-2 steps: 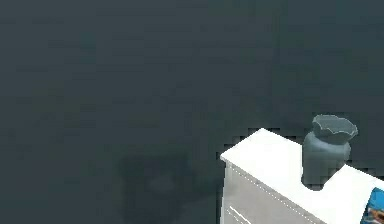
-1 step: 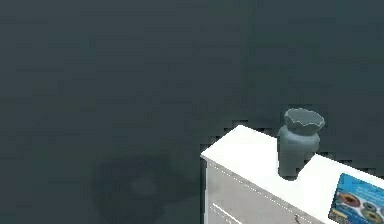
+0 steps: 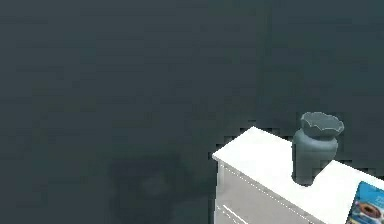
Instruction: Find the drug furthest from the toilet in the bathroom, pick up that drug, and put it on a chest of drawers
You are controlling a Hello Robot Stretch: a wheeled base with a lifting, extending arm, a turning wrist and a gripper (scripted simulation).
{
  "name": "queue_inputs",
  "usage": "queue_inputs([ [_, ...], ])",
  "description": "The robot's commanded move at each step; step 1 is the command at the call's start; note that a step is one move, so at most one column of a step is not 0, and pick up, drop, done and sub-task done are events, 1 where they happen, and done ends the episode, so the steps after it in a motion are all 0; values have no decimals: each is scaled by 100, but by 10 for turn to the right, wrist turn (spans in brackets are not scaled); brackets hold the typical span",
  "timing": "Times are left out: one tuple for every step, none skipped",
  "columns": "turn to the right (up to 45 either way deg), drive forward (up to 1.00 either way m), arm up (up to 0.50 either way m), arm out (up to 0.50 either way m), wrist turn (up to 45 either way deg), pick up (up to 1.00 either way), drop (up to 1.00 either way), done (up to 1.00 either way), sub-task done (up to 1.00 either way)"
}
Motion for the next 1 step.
queue_inputs([
  [30, 0, 0, 0, 0, 0, 0, 0, 0],
])
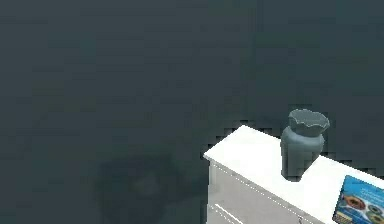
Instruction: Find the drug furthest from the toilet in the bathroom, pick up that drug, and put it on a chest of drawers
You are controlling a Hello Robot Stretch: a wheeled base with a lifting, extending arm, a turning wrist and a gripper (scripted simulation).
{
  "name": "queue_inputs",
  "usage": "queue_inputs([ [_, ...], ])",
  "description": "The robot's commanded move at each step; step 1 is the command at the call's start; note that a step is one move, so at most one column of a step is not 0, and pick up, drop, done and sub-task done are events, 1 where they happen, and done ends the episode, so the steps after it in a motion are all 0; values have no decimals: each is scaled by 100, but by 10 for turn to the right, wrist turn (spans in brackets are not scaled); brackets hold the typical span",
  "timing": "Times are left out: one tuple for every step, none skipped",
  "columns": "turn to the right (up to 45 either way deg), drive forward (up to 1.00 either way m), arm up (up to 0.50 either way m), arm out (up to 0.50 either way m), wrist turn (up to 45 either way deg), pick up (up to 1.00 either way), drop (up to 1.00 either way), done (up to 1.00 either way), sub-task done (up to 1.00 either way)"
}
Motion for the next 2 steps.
queue_inputs([
  [420, 0, 0, 0, 0, 0, 0, 0, 0],
  [0, 35, 0, 0, 0, 0, 0, 0, 0],
])
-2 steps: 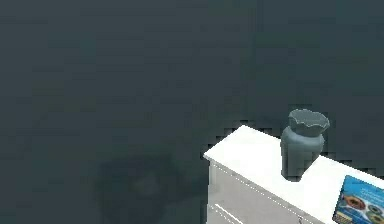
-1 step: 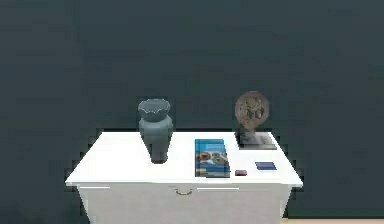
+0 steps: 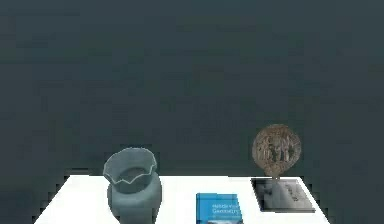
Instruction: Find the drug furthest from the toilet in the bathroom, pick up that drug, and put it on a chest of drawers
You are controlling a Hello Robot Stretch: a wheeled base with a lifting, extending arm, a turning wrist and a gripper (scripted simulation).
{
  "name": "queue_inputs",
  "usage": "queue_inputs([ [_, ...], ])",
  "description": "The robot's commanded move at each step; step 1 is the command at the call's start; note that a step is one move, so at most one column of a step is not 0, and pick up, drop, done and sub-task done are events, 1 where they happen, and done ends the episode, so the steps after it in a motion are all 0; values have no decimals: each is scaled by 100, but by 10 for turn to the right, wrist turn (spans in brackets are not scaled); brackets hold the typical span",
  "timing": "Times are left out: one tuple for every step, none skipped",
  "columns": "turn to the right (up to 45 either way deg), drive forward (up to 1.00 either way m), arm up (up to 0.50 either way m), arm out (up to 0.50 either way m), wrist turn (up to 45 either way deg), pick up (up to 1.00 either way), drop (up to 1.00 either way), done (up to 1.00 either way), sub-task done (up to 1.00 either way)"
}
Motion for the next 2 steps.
queue_inputs([
  [-450, 0, 0, 0, 0, 0, 0, 0, 0],
  [-270, 0, 0, 0, 0, 0, 0, 0, 0],
])
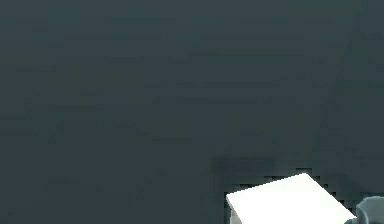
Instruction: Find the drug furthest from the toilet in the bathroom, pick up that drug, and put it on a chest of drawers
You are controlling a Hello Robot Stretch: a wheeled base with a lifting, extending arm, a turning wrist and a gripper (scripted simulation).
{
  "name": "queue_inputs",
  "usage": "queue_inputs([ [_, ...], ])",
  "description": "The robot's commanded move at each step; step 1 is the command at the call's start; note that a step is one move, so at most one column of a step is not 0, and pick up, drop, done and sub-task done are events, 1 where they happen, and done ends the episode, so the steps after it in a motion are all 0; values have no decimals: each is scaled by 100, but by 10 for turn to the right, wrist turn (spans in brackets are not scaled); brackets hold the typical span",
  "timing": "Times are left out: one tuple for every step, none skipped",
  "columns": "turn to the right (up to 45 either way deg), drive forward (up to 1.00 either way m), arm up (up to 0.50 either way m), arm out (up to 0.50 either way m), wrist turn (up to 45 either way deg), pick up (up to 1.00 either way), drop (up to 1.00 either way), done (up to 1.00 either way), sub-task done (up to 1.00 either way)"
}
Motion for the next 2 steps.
queue_inputs([
  [0, 0, 0, 14, 0, 0, 0, 0, 0],
  [0, 0, 0, 0, 450, 0, 0, 0, 0],
])
